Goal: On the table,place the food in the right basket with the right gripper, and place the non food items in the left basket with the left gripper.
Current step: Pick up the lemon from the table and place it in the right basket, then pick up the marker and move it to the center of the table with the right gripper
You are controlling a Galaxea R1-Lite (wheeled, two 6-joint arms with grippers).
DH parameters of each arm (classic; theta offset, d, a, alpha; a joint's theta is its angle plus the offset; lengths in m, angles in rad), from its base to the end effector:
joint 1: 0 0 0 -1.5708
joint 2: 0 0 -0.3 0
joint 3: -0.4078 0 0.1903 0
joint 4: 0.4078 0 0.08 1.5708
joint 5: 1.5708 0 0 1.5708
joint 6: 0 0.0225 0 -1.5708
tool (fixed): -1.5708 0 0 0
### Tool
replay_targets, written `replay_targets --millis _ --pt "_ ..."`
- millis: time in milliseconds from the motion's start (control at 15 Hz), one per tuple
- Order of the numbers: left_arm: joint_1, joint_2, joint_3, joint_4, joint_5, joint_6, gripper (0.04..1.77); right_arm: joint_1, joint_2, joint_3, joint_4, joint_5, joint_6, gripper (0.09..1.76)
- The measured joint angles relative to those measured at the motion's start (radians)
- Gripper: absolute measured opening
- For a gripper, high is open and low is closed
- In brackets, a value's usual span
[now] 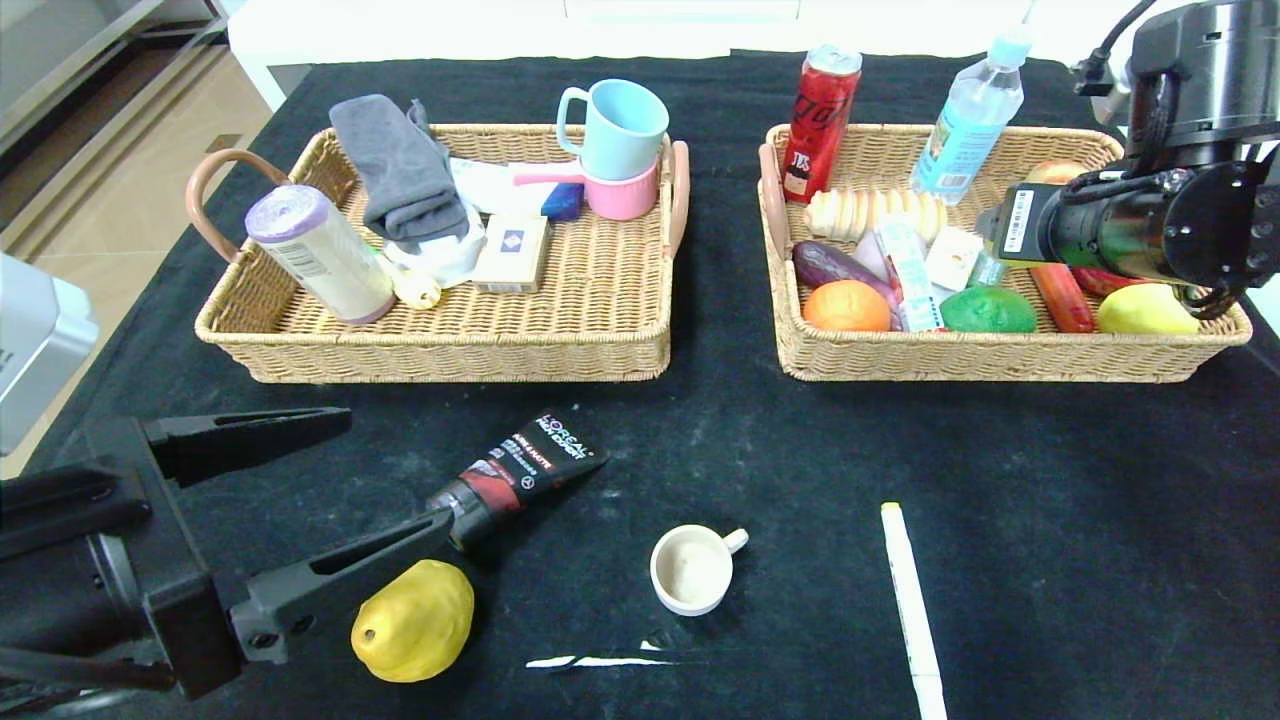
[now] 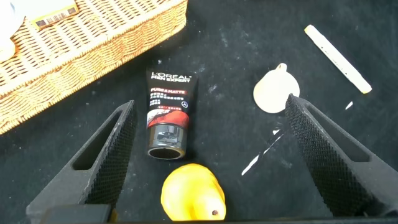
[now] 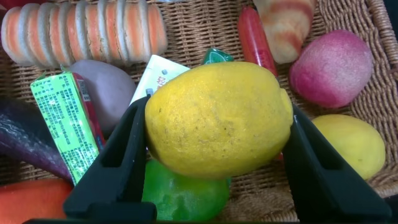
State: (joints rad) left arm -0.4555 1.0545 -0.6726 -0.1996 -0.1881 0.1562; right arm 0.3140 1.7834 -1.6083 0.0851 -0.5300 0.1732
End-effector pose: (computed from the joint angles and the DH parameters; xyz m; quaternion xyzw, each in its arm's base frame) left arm 0.1262 -0.0665 0.2473 0.0858 0.0654 -0.3210 0.9409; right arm 0.3312 0.0956 0.3116 0.0323 0.1087 -0.1167 0.9867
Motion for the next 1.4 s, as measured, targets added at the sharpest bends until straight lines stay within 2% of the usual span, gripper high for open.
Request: replay_targets --millis 267,600,1067,1400 --pt "0.0 0.0 0.0 0.001 0.0 0.0 1.72 0.005 0.0 -0.001 0.001 -0.001 0.0 1.29" --pt "0.0 0.0 0.001 0.002 0.0 0.001 1.72 0.006 -0.007 0.006 0.001 0.002 0.002 1.49" --pt "0.0 0.003 0.003 0.006 -0.001 0.001 1.72 0.012 -0.021 0.011 0.005 0.003 0.002 1.62" --pt "0.0 0.005 0.004 0.006 -0.001 0.002 1.72 0.06 -0.109 0.105 0.066 0.006 0.007 1.66"
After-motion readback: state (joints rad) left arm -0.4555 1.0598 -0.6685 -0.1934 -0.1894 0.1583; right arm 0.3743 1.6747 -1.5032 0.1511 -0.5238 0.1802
